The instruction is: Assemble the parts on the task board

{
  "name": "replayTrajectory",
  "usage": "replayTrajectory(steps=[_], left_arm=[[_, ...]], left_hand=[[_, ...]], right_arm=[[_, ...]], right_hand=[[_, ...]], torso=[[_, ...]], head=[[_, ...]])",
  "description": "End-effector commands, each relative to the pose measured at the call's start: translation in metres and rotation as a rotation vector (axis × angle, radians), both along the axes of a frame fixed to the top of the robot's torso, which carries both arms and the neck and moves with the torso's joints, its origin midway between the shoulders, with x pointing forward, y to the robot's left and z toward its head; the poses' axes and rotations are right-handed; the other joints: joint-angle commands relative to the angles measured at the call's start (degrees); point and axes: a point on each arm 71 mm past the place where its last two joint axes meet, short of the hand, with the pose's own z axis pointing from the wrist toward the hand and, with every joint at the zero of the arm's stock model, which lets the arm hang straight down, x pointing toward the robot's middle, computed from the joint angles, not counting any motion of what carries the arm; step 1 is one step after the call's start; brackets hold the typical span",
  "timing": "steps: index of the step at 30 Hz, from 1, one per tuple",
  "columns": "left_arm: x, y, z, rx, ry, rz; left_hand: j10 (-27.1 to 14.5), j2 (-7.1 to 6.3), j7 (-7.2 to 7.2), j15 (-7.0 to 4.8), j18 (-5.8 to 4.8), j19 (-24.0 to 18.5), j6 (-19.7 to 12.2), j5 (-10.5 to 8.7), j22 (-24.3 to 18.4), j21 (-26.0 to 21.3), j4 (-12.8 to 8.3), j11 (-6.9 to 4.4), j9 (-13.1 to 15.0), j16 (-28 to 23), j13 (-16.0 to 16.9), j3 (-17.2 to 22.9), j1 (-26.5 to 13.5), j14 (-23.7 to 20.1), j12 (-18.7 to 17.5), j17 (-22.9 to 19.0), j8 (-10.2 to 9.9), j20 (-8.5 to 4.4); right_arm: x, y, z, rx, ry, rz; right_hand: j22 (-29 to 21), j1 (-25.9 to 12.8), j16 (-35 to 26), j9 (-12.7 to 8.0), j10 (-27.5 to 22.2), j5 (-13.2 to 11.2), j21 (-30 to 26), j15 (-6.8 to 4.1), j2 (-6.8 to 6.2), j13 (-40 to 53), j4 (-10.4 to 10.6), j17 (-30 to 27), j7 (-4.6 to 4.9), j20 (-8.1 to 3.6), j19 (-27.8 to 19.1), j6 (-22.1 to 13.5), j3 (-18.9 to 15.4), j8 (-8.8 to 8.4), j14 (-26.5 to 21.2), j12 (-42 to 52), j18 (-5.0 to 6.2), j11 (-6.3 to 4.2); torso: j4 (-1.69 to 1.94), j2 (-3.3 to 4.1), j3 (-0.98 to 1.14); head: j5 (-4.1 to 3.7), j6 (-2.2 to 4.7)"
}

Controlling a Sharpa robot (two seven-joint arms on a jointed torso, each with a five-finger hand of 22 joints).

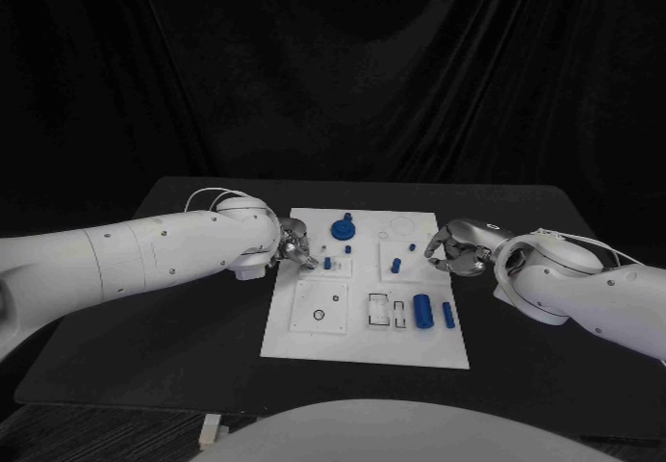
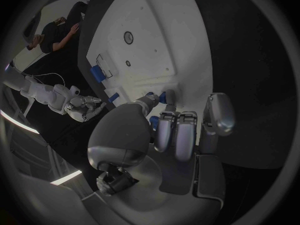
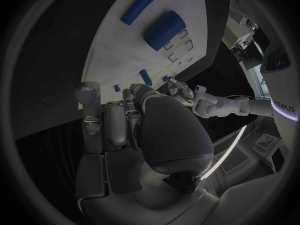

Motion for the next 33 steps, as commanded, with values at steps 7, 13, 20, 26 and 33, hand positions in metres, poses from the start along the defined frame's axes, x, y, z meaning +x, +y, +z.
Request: replayTrajectory(steps=[7, 13, 20, 26, 33], left_arm=[[-0.0011, -0.0017, -0.0032, -0.026, 0.005, -0.028], [-0.0013, -0.0035, -0.0037, -0.034, 0.006, -0.037], [-0.0014, -0.0049, -0.0040, -0.045, 0.000, -0.042], [-0.0014, -0.0054, -0.0031, -0.060, -0.014, -0.042], [-0.0022, -0.0054, -0.0006, -0.084, -0.043, -0.030]], left_hand=[[0.20, -0.02, 0.33, 0.25, 1.22, -0.65, -0.02, 2.35, 8.15, -0.60, -1.79, 0.34, -0.56, -0.47, 10.50, 5.21, 0.35, 4.50, -0.76, 13.28, -0.63, 0.09], [-0.12, -0.43, 0.63, 0.43, 1.24, -0.82, 0.55, 2.88, 8.11, -0.73, -3.79, 0.55, -2.72, -0.53, 10.22, 9.39, -0.07, 4.35, -1.02, 13.12, -1.74, 0.29], [-0.63, -0.73, 0.77, 0.49, 1.26, -0.91, 1.45, 5.36, 8.11, -0.70, -5.58, 0.63, -4.00, -0.58, 9.73, 12.25, -0.71, 4.25, -1.48, 13.02, -2.02, 0.35], [-0.62, -1.17, 0.63, 0.30, 1.24, -0.79, 3.19, 6.56, 8.18, -0.29, -8.60, 0.45, -5.39, -0.55, 9.65, 15.78, -0.75, 4.29, -1.56, 13.06, -2.03, 0.22], [-0.34, -1.96, 0.31, -0.02, 1.15, -0.38, 4.98, 6.86, 8.34, 0.44, -11.12, 0.12, -6.32, -0.42, 9.70, 17.38, -0.76, 4.57, -1.47, 13.35, -1.89, -0.05]], right_arm=[[-0.0002, -0.0001, -0.0011, -0.005, 0.002, -0.010], [0.0000, 0.0003, -0.0012, -0.005, 0.002, -0.010], [0.0001, 0.0008, -0.0012, -0.005, 0.001, -0.010], [0.0002, 0.0012, -0.0014, -0.006, 0.002, -0.010], [0.0000, 0.0012, -0.0017, -0.008, 0.005, -0.011]], right_hand=[[4.39, -0.56, -0.26, 0.04, 0.90, 0.40, -0.19, 0.39, 0.10, 8.51, 0.12, -0.05, 0.03, -0.02, -0.46, 0.18, 0.33, 0.15, 1.95, -0.24, 0.68, 0.22], [4.38, -0.58, -0.33, 0.05, 0.92, 0.42, -0.27, 0.39, 0.12, 8.53, 0.08, -0.11, 0.02, -0.02, -0.48, 0.21, 0.39, 0.18, 1.93, -0.22, 0.69, 0.22], [4.38, -0.59, -0.34, 0.06, 0.88, 0.42, -0.26, 0.39, 0.12, 8.49, 0.07, -0.13, 0.02, -0.02, -0.47, 0.23, 0.42, 0.19, 1.93, -0.25, 0.69, 0.22], [4.37, -0.60, -0.36, 0.07, 0.89, 0.43, -0.35, 0.39, 0.14, 8.51, 0.04, -0.15, 0.01, -0.02, -0.49, 0.28, 0.46, 0.23, 1.92, -0.24, 0.70, 0.21], [4.35, -0.61, -0.40, 0.08, 0.85, 0.43, -0.44, 0.38, 0.14, 8.45, 0.03, -0.19, 0.00, -0.02, -0.51, 0.32, 0.48, 0.25, 1.91, -0.28, 0.71, 0.20]], torso=[[0.04, 0.06, 0.04], [0.03, 0.05, 0.04], [0.05, 0.03, 0.02], [0.08, -0.01, 0.04], [0.04, -0.02, 0.02]], head=[[-0.11, -0.01], [-0.09, -0.01], [-0.22, -0.01], [-0.28, -0.01], [-0.23, -0.01]])
